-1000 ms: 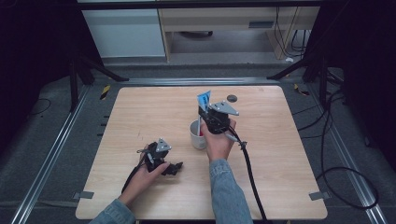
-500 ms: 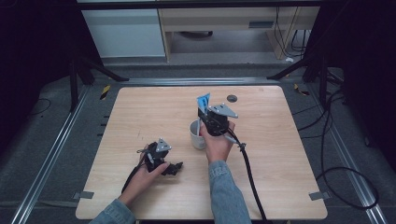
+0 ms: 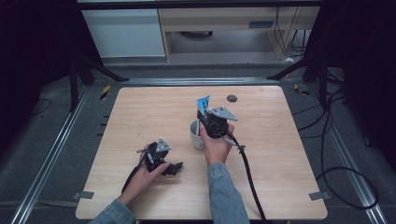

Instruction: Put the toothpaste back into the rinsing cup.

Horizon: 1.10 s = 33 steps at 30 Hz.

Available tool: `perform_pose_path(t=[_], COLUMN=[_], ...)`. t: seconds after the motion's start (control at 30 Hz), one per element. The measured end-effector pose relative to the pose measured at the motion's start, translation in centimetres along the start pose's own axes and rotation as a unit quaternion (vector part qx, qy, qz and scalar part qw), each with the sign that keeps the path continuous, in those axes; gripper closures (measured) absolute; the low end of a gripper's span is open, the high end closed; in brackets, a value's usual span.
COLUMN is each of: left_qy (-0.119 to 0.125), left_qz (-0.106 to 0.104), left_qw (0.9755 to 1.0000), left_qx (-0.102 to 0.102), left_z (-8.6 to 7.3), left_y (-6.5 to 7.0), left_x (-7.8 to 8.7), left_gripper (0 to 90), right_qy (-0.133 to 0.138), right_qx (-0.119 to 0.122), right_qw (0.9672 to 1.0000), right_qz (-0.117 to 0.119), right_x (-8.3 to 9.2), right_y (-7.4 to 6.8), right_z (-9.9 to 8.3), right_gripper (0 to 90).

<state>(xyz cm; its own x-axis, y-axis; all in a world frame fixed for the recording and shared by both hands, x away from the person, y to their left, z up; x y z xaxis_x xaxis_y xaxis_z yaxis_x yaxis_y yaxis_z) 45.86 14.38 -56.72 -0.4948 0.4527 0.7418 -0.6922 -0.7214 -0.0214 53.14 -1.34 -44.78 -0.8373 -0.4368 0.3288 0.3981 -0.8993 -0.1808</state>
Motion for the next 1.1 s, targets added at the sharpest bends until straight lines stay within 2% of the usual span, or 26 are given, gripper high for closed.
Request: perform_pose_path(t=[0.2, 0.57, 0.83, 1.1], left_qy=[0.0, 0.0, 0.0, 0.0], left_qz=[0.0, 0.0, 0.0, -0.001], left_qw=[1.0, 1.0, 1.0, 1.0], left_qx=[0.0, 0.0, 0.0, 0.0], left_z=[0.0, 0.0, 0.0, 0.0], left_y=[0.0, 0.0, 0.0, 0.01], left_x=[0.0, 0.0, 0.0, -0.01], left_gripper=[0.0, 0.0, 0.0, 0.0], right_qy=[0.003, 0.006, 0.009, 0.007], right_qx=[-0.004, 0.003, 0.008, 0.007], right_qw=[1.0, 1.0, 0.9999, 0.9999], right_qz=[0.002, 0.002, -0.007, -0.004], right_x=[0.02, 0.32, 0.54, 0.38], right_y=[-0.08, -0.31, -0.35, -0.73], right_z=[0.01, 0.01, -0.51, -0.82], right_gripper=[72.5, 72.4, 72.2, 72.0])
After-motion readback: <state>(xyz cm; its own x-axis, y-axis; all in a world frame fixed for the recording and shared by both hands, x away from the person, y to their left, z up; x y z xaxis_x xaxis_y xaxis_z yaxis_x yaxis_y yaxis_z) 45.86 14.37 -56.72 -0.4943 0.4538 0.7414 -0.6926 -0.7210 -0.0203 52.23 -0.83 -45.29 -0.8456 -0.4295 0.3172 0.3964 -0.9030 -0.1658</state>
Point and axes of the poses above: each handheld gripper's, and its own axes: x roughly backward along the jaws, z roughly out of its top, y roughly to its right, the point moved 8 cm from there along -x, roughly forward along the jaws, and after that the axes turned 3 degrees about -y, right-handed, at the moved point
